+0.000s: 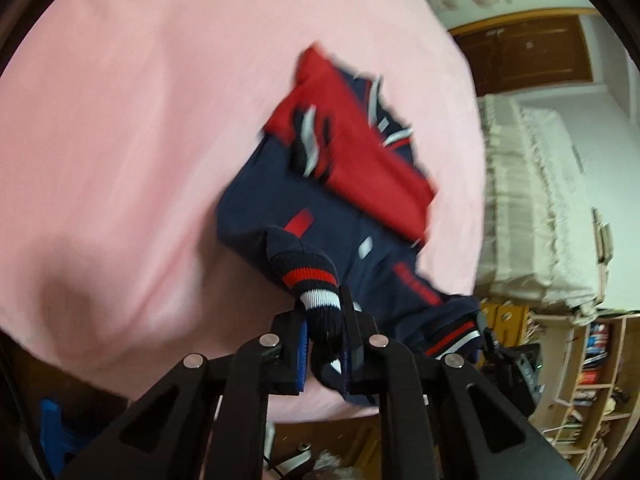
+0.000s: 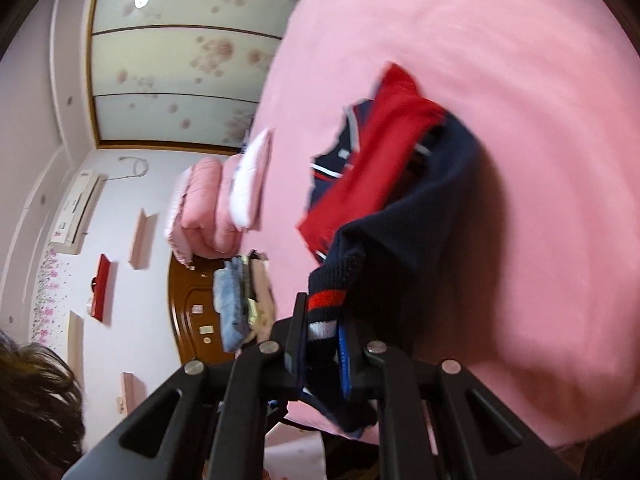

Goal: Fold large clothes
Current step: 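Lift the hem with both tools and fold it up toward the collar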

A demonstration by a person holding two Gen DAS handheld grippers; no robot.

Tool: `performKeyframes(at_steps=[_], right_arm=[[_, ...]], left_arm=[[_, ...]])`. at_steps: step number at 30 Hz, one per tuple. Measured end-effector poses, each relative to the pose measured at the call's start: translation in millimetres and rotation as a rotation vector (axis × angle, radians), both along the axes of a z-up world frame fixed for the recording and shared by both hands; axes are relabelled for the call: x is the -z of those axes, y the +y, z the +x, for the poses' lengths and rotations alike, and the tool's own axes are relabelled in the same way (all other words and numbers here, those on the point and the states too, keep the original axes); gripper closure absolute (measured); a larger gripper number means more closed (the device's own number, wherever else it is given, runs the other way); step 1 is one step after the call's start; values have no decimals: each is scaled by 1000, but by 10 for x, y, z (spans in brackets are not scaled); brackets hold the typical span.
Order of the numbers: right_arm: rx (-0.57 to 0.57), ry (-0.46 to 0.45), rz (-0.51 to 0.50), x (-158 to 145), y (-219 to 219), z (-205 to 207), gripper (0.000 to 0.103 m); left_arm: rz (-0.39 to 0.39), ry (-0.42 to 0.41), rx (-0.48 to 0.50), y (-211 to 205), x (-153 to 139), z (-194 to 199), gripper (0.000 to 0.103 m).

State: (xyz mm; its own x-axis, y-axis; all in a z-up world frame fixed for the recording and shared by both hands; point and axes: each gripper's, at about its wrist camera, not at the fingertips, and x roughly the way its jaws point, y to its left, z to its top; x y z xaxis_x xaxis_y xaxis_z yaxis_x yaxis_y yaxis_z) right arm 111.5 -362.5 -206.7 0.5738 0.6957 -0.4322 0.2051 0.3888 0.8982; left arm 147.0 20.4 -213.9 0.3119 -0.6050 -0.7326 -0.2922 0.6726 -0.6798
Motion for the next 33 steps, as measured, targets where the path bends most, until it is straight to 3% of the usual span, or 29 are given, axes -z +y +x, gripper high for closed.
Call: performKeyframes(at_steps=[4, 7, 12, 18, 20, 22, 24, 25, 27, 33], right_arm=[[44, -72, 14, -234, -30, 311, 92], [116, -88, 15, -303, -112, 516, 92], [231, -32, 64, -170, -277, 756, 91], [226, 61, 8, 5, -341, 1093, 88], [211, 87, -30, 35, -359, 1223, 88], [200, 120, -64, 73, -392, 1362, 81], [206, 119, -87, 66, -438, 1454, 68], [211, 109, -104, 49, -466, 1497, 54], [207, 128, -169, 31, -507, 1567, 42], [76, 240, -439, 205, -494, 1535, 42]], left_arm=[[5, -44, -16, 57, -281, 464, 93], [41, 2, -22, 142, -333, 805, 93], [49, 69, -56, 219, -196, 1233, 93], [108, 131, -61, 146, -3, 1721, 91], [162, 137, -65, 109, 13, 1864, 80], [220, 107, -85, 102, -47, 1963, 46], [258, 63, -107, 115, -147, 2034, 30], [272, 52, -109, 129, -181, 2045, 29], [337, 60, -81, 117, -199, 2073, 29], [479, 170, 53, -4, 118, 1961, 29]])
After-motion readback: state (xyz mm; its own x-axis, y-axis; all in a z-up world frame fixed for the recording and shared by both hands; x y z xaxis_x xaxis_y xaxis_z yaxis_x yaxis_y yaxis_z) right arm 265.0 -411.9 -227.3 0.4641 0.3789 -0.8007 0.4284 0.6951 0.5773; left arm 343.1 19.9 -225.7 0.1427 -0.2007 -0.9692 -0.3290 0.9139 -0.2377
